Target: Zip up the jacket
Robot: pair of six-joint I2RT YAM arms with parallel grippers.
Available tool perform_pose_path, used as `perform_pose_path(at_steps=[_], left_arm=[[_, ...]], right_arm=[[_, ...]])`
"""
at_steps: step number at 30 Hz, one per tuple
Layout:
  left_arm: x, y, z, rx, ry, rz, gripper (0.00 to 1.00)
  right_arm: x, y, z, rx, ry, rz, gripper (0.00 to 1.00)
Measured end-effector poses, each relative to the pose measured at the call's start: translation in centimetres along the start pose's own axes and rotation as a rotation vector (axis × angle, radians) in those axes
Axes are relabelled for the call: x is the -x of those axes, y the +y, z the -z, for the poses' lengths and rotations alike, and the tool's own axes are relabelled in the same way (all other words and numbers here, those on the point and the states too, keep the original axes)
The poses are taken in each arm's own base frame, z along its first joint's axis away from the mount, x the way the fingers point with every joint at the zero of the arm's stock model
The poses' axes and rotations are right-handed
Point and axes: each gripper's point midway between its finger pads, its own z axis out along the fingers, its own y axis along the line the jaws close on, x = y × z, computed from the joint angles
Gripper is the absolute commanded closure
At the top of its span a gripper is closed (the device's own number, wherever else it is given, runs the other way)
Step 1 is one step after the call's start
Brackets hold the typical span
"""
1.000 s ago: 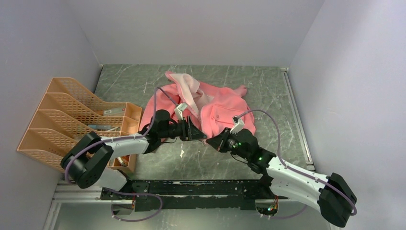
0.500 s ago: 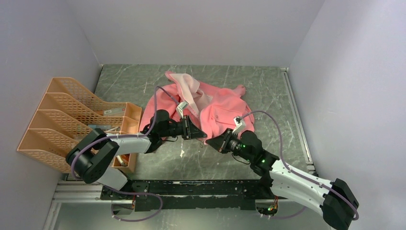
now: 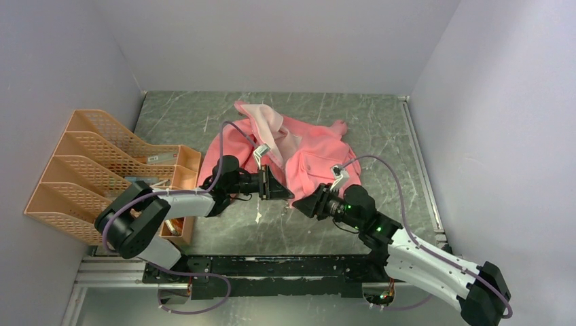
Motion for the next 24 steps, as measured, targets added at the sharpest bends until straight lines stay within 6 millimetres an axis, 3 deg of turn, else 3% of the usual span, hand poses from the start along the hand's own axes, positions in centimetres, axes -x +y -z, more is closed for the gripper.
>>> perform_pose_path(at_steps=[24], left_arm=[[-1.3,-0.1,-0.1,-0.046,0.073,-0.021,0.92]], right_arm=[[-1.9,1.2,0.0,0.075,0.13,0.045,0.64]])
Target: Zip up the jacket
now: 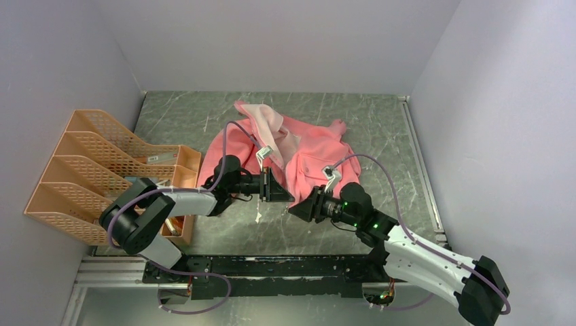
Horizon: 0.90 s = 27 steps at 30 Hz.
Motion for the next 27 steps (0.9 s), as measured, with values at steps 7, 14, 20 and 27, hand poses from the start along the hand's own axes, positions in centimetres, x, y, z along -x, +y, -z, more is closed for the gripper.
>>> perform_pose_path(at_steps=[7,14,20,27], left_arm=[[0.11,-0.39,-0.28,-0.01,0.003,-0.015,0.92],[-0.05,-0.53,-0.41,-0.015,0.009,-0.021,0.92],[-0.11,-0.55,-0.44,-0.015,0.01,-0.022,0.92],[-0.13,-0.25,-0.43,0.009,0.011,-0.031,0.45]], right_arm=[[0.27,0.33,-0.08,0.014,-0.01,-0.006,0.69],[0.46,0.55,0.15,0.026,-0.025,-0.009,0.92],[0.35,0.42,0.16,0.027,-0.029,-0.019,1.0],[0.58,0.42,0.28,0.027,-0.045,-0.019,1.0]])
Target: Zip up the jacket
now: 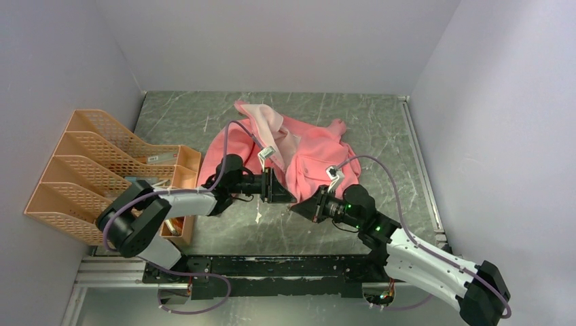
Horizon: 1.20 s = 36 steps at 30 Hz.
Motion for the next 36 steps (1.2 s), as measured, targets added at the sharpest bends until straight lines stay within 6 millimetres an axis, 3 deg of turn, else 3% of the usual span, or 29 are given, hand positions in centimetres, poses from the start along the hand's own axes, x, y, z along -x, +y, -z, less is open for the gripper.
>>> perform_pose_path(at_steps=[5,8,12,19,26,31,36], left_arm=[[1.9,0.0,0.5,0.111,-0.065,-0.07,0.24],[3.7,-0.4,1.1,0.182,-0.133,-0.131,0.18],[4.9,0.6,1.5,0.296,-0.172,-0.162,0.17],[3.7,4.2,0.2,0.522,-0.108,-0.164,0.19],[2.8,8.9,-0.8,0.75,-0.019,-0.152,0.26],[0.7,12.8,0.0,0.89,0.055,-0.111,0.32],[0.3,14.4,1.0,0.974,0.056,-0.109,0.36]], right_arm=[[1.2,-0.5,0.6,-0.048,-0.054,0.052,1.0],[2.8,-0.5,1.1,-0.079,-0.115,0.104,1.0],[5.2,-0.7,1.9,-0.14,-0.205,0.172,1.0],[8.6,-1.9,3.4,-0.28,-0.333,0.249,1.0],[9.1,-3.5,4.3,-0.37,-0.369,0.256,1.0],[9.8,-3.3,5.5,-0.376,-0.417,0.247,1.0],[9.5,-3.8,6.0,-0.393,-0.424,0.239,1.0]])
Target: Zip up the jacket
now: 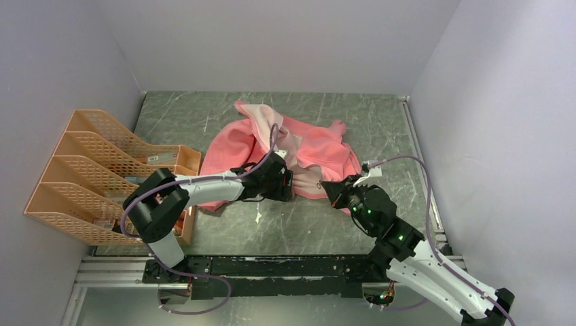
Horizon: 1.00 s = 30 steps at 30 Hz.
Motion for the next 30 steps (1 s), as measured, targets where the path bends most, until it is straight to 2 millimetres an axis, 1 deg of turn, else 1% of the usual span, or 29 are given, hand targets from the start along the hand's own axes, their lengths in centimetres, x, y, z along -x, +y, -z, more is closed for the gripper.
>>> perform_pose_path(at_steps=[5,11,19,24,30], left_arm=[[0.0,0.8,-0.4,0.04,-0.01,0.001,0.37],[0.0,1.4,-1.4,0.08,-0.003,-0.003,0.38],[0.9,1.6,-1.5,0.113,-0.027,-0.015,0.36],[1.1,1.7,-1.8,0.129,-0.024,-0.028,0.32],[0.9,1.3,-2.1,0.134,-0.018,-0.057,0.32]], right_arm=[[-0.2,-0.2,0.1,-0.003,0.004,-0.004,1.0],[-0.7,-0.4,0.0,-0.007,0.013,-0.006,1.0],[-0.8,-0.4,0.0,-0.006,0.017,-0.009,1.0],[-1.1,-0.5,-0.1,-0.011,0.024,-0.006,1.0],[-1.3,-0.6,-0.1,-0.013,0.029,-0.004,1.0]])
